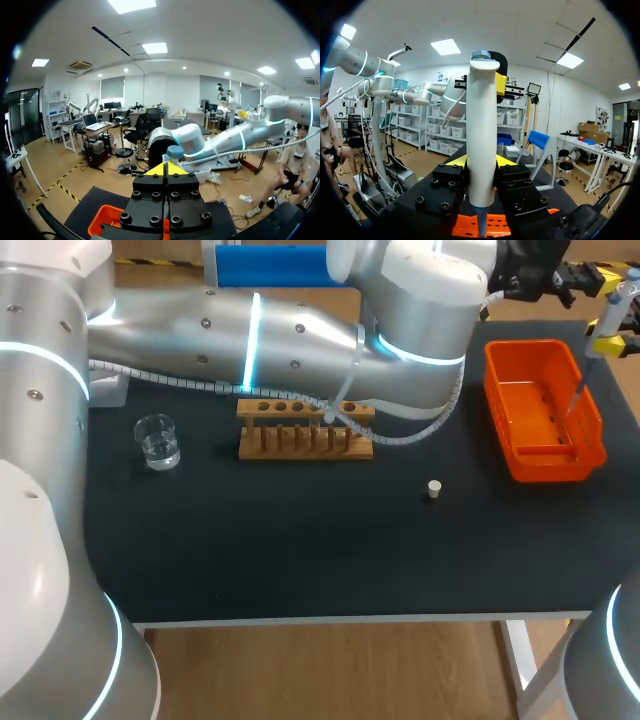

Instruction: Invert the test tube, pick up the pipette, mount the tip to pipette, aspirate from beaker and dispense into the tube, eject the tip, return the pipette, and cap with the stopper.

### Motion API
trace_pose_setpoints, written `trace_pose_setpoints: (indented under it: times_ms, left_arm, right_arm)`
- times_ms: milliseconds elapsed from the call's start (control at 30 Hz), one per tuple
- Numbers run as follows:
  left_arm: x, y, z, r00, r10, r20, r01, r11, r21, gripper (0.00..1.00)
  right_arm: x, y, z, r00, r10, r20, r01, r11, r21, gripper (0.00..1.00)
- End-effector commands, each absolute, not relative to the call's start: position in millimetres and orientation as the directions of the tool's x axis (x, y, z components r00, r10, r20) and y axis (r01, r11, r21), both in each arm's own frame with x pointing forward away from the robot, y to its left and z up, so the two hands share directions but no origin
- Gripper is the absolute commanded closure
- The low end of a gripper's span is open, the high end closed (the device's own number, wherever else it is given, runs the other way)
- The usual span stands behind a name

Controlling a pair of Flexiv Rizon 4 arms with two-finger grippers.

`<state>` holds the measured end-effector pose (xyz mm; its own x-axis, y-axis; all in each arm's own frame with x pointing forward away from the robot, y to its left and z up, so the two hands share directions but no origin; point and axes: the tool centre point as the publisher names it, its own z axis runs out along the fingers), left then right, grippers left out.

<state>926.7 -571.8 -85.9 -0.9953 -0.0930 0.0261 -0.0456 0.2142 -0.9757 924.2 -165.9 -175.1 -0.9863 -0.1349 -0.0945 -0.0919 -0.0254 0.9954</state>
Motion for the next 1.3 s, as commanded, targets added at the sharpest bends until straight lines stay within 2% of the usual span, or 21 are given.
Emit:
trace_pose_setpoints:
  times_ms: [33, 1300]
  left_arm:
    - [924.0, -574.9, -102.4, -0.994, -0.111, 0.008, -0.021, 0.115, -0.993, 1.00]
    - [928.6, -555.2, -84.0, -0.982, -0.184, -0.051, 0.026, 0.132, -0.991, 1.00]
  right_arm:
    - [927.1, -166.3, -163.8, -0.985, -0.144, -0.095, -0.092, -0.025, 0.995, 1.00]
    - [927.1, -166.3, -163.8, -0.985, -0.144, -0.095, -0.092, -0.025, 0.995, 1.00]
